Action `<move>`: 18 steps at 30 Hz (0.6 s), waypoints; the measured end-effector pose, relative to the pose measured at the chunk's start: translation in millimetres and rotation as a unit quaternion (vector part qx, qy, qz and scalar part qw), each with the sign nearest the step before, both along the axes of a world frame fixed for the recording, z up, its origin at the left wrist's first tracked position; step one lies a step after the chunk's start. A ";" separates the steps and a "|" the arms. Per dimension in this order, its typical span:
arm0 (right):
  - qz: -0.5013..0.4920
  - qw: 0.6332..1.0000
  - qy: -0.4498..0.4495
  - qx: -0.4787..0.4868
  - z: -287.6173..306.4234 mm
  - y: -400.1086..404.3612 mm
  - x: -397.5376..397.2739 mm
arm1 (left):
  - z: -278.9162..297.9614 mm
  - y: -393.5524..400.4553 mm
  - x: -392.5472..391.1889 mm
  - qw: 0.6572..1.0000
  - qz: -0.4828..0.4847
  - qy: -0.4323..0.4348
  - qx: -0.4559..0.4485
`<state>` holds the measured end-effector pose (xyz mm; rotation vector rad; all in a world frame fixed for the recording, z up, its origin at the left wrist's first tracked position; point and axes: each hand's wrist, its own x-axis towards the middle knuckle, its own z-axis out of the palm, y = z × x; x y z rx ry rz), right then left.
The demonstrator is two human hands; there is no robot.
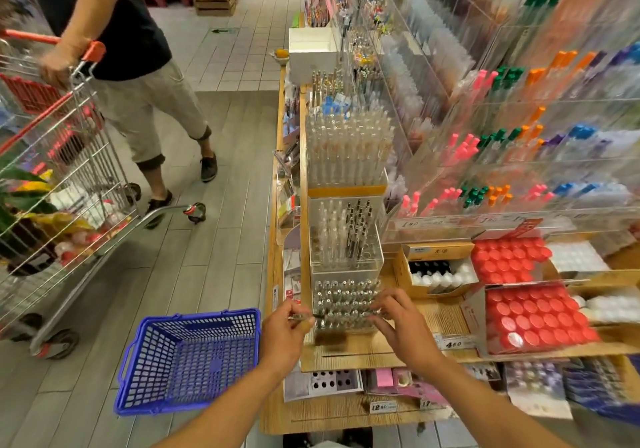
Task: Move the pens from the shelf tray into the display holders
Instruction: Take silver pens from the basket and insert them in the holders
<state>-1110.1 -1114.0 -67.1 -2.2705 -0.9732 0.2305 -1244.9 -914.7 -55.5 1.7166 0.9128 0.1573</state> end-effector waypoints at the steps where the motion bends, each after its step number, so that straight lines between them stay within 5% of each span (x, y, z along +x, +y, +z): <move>1: -0.002 1.000 0.002 0.006 -0.9 -1.1 0.5 | 0.2 -0.6 0.1 1.000 -0.003 0.003 0.014; 18: -0.041 0.997 0.043 0.046 -12.6 -9.1 -0.6 | -11.2 -11.8 2.4 0.995 -0.016 0.037 0.092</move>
